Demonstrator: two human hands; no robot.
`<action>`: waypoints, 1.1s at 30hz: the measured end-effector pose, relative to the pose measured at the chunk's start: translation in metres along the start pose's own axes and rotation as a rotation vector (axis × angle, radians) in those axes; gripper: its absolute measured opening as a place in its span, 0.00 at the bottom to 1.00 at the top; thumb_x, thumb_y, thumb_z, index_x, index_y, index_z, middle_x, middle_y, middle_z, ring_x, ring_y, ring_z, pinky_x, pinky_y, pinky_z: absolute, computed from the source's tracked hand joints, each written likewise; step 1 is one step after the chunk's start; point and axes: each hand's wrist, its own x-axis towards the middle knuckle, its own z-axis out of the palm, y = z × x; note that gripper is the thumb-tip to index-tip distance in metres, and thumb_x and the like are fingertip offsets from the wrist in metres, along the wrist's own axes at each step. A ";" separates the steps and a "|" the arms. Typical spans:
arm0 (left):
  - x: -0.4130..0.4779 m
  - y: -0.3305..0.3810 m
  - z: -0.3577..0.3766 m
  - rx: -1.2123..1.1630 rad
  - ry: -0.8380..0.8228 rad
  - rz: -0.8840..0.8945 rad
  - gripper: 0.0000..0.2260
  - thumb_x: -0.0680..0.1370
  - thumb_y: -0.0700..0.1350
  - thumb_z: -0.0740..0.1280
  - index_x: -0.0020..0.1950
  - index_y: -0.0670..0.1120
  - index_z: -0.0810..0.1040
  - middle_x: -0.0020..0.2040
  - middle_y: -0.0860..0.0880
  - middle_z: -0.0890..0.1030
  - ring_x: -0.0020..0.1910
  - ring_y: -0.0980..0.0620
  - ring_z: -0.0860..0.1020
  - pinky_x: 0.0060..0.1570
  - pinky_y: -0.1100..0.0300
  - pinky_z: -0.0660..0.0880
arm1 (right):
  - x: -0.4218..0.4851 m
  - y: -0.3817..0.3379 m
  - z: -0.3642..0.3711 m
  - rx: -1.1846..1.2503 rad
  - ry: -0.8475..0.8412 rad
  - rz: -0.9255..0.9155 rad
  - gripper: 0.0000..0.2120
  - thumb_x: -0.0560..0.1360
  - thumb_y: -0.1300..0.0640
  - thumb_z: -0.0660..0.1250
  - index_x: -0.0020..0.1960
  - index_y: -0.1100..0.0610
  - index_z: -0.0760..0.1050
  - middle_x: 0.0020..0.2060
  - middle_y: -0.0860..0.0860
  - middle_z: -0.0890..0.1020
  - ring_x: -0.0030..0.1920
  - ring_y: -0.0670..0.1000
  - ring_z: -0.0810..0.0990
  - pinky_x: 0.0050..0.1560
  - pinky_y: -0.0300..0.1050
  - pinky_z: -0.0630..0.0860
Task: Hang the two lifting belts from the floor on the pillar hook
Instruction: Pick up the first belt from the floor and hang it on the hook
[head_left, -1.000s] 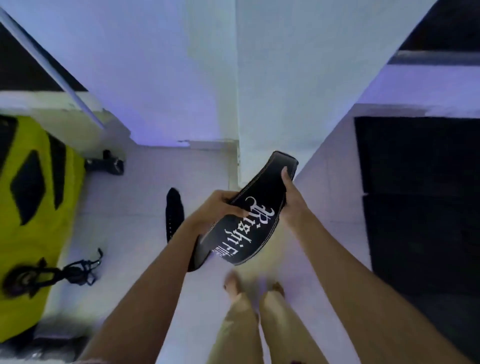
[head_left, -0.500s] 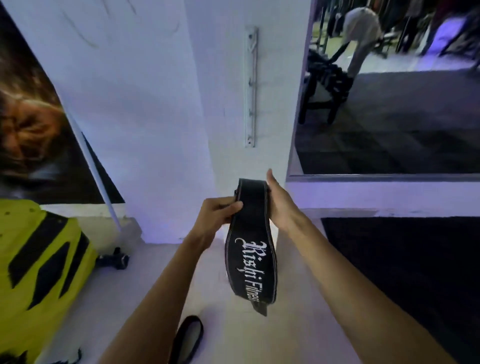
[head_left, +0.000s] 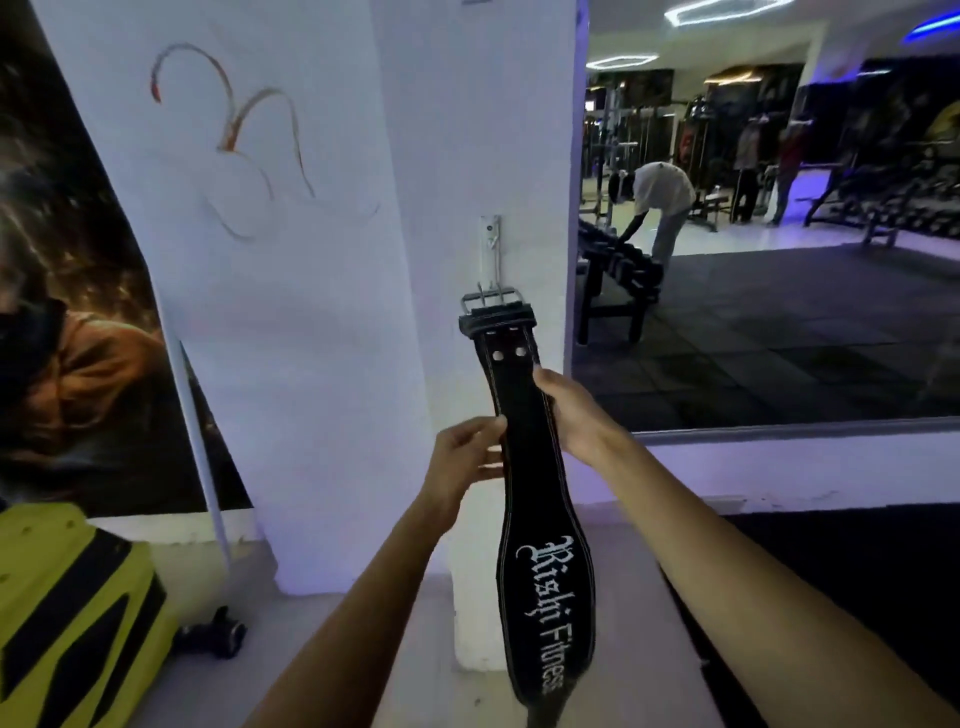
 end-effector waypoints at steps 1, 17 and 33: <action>0.009 0.012 0.000 -0.025 0.053 0.045 0.09 0.78 0.44 0.64 0.51 0.40 0.81 0.42 0.46 0.83 0.40 0.49 0.82 0.39 0.60 0.79 | -0.002 -0.001 0.001 -0.020 -0.023 -0.044 0.11 0.79 0.53 0.57 0.51 0.53 0.77 0.43 0.47 0.84 0.46 0.49 0.81 0.46 0.42 0.76; 0.036 0.070 -0.002 -0.093 0.037 0.316 0.07 0.76 0.36 0.65 0.53 0.39 0.80 0.39 0.50 0.85 0.40 0.55 0.82 0.44 0.63 0.79 | -0.010 -0.036 0.047 0.116 0.119 -0.396 0.11 0.78 0.57 0.60 0.54 0.61 0.77 0.43 0.51 0.83 0.42 0.45 0.82 0.46 0.39 0.79; -0.010 -0.011 -0.034 0.109 0.011 -0.008 0.06 0.71 0.31 0.70 0.43 0.40 0.83 0.32 0.54 0.85 0.34 0.59 0.82 0.50 0.52 0.75 | -0.007 -0.057 0.053 0.085 0.187 -0.424 0.06 0.77 0.58 0.62 0.47 0.53 0.78 0.41 0.44 0.81 0.52 0.45 0.76 0.58 0.37 0.69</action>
